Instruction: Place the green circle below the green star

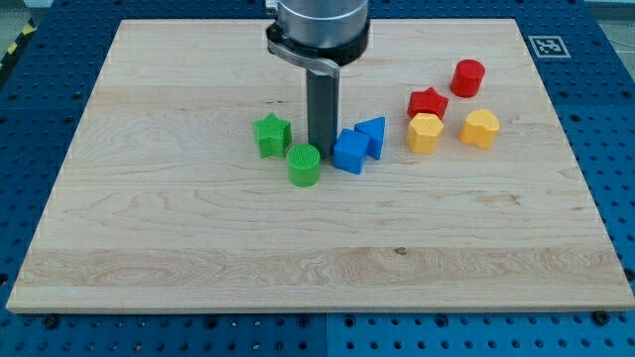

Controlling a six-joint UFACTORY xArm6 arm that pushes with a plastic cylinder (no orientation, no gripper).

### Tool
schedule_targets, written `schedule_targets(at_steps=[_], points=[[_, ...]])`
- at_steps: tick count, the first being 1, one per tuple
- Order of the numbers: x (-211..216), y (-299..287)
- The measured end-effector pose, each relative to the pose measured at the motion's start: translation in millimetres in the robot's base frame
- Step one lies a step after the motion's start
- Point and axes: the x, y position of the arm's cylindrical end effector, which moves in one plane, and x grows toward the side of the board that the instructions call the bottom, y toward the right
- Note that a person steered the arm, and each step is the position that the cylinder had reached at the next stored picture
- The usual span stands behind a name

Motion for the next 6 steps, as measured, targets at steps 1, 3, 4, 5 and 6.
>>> schedule_targets(at_steps=[1, 3, 4, 5, 6], points=[[9, 3], [36, 18], [46, 10], [37, -22], [36, -35]])
